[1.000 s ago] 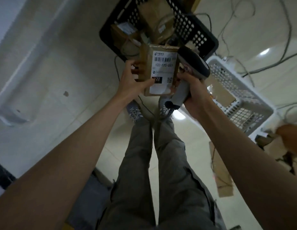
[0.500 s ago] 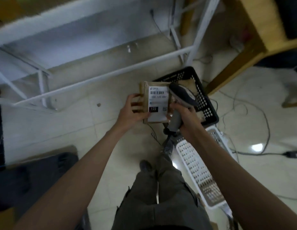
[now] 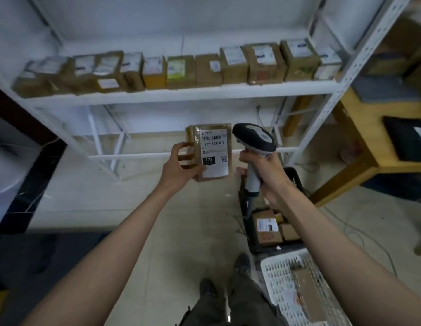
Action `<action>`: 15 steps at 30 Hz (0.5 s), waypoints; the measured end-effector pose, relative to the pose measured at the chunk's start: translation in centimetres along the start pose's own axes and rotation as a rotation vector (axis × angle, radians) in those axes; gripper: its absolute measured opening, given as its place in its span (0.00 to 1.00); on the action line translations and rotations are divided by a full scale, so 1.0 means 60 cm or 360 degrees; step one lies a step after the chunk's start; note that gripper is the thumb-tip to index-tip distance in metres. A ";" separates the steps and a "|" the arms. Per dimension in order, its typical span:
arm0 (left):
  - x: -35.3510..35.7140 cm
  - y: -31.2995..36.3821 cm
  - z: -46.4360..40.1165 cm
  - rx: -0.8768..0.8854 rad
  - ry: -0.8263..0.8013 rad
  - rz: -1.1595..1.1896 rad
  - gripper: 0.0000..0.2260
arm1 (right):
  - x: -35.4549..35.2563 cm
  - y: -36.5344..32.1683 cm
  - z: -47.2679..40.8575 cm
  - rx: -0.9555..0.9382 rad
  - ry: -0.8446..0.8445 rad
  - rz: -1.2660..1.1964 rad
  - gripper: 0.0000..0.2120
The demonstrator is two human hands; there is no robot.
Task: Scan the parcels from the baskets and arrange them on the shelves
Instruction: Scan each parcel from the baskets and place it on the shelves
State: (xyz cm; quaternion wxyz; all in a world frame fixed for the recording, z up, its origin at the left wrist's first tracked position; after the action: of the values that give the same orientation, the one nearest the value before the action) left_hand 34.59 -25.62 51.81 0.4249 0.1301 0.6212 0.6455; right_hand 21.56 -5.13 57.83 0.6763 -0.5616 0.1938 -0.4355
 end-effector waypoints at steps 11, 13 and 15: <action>-0.172 0.174 -0.032 0.0309 0.0470 -0.0009 0.35 | 0.181 -0.210 0.007 -0.0414 -0.0489 0.0541 0.16; -0.194 0.211 -0.044 0.0386 0.0533 -0.0035 0.36 | 0.204 -0.250 0.006 -0.0485 -0.0533 0.0554 0.16; -0.211 0.241 -0.056 0.0451 0.0570 -0.0019 0.35 | 0.216 -0.278 0.004 -0.0520 -0.0551 0.0543 0.15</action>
State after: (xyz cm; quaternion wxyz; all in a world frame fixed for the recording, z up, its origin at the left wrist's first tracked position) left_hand 34.33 -35.00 68.92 0.2890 0.0681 0.7719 0.5621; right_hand 22.63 -15.28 76.32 0.6634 -0.6884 0.2346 -0.1761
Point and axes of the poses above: each hand's wrist, its own z-axis away from the middle knuckle, its own x-axis out of the palm, y = z × x, the point moved 6 cm from there along -z, towards the middle knuckle, and after that the axes turned 2 degrees about -x, right-handed, at the moved point
